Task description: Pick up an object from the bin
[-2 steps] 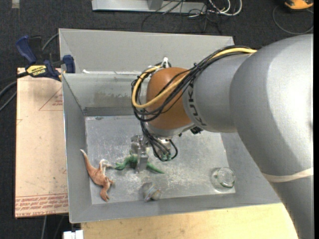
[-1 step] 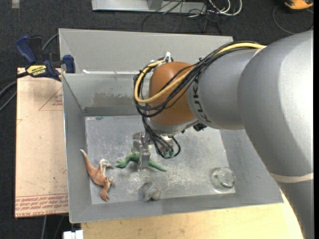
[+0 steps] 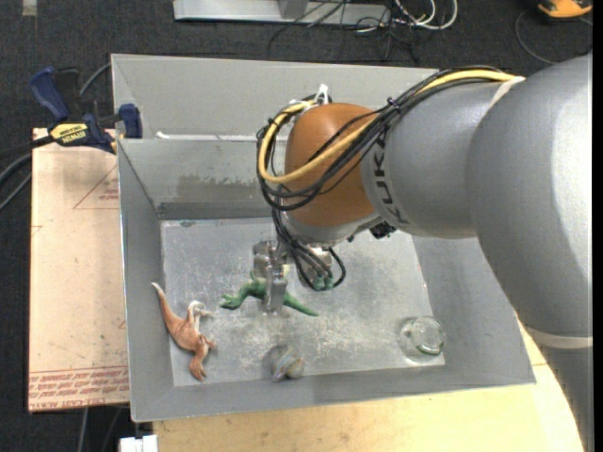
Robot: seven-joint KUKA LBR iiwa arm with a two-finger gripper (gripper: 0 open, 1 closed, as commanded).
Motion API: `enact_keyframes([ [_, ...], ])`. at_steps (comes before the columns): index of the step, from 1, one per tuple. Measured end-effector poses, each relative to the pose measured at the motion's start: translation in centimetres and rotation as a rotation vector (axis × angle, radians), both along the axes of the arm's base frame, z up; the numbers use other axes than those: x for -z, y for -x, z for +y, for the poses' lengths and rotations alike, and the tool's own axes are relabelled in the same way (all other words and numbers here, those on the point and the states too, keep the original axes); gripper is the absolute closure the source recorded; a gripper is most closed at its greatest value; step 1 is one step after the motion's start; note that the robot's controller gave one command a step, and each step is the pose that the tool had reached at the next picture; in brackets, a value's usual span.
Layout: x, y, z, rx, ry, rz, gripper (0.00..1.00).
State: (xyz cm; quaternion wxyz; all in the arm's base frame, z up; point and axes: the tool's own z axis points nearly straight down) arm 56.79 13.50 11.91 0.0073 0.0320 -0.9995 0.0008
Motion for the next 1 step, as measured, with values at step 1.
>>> enact_keyframes([
  [1, -1.71, -0.15, 0.03, 0.000, -0.001, -0.006, 1.00],
])
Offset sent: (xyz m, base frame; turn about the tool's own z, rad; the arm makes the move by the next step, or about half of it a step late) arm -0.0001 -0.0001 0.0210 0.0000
